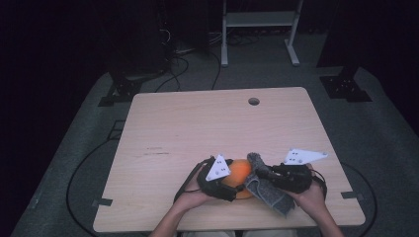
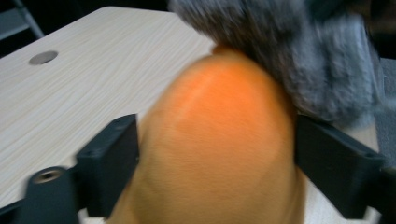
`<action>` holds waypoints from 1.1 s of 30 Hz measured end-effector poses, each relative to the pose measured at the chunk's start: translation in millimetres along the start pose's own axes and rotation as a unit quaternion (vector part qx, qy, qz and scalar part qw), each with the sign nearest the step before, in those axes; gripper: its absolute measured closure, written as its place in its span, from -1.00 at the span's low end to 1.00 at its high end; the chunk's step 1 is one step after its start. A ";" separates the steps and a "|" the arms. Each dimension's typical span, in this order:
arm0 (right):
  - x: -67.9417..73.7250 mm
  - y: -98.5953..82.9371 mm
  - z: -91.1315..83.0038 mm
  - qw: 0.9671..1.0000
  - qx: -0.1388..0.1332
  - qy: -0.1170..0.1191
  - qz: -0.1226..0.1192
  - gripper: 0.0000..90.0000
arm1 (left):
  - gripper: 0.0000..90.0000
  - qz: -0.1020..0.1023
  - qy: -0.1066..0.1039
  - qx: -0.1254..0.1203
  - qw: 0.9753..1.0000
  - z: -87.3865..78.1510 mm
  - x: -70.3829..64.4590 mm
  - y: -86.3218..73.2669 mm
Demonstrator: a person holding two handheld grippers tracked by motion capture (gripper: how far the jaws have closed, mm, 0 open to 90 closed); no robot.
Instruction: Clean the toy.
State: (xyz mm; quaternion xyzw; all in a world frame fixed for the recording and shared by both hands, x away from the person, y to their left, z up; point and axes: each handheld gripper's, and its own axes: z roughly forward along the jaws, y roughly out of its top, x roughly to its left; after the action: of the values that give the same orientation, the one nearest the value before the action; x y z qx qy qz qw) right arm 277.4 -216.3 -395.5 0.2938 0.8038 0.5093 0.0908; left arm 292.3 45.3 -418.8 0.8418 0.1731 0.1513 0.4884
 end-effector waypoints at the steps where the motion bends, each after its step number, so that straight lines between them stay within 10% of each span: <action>1: -2.1 -3.2 1.5 1.000 0.001 0.003 0.006 0.70 | -0.78 -0.008 0.000 0.005 1.000 0.9 2.4 -1.0; 3: -6.5 -6.1 -0.3 1.000 -0.002 0.001 0.015 0.70 | -0.78 -0.027 -0.015 0.010 0.999 4.2 3.9 -5.0; 10: -26.8 -17.6 -7.9 0.999 0.014 -0.023 0.037 0.70 | -0.55 0.007 -0.061 -0.015 0.998 -8.2 4.3 -4.0; 14: -31.9 -21.1 -11.8 0.999 0.017 -0.020 0.047 0.70 | -0.80 -0.056 -0.061 0.013 0.996 0.4 15.9 -11.1; 22: -10.1 -1.1 -18.4 1.000 -0.001 -0.007 0.003 0.70 | -0.44 0.008 -0.074 0.018 0.997 -0.8 2.9 -10.4; 27: -16.9 -12.9 -8.5 1.000 0.018 0.005 0.010 0.70 | -0.67 0.003 -0.088 0.018 0.996 2.0 3.4 -14.3; 33: -31.6 -20.2 -13.6 0.999 0.020 -0.003 0.025 0.69 | -0.43 0.015 -0.072 0.005 0.997 3.7 0.3 -13.6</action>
State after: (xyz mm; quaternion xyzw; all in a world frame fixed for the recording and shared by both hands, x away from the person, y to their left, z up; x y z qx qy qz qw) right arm 289.4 -250.8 -411.6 0.3168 0.8059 0.4946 0.0745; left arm 292.2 48.8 -432.4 0.8556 0.1261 0.0966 0.4927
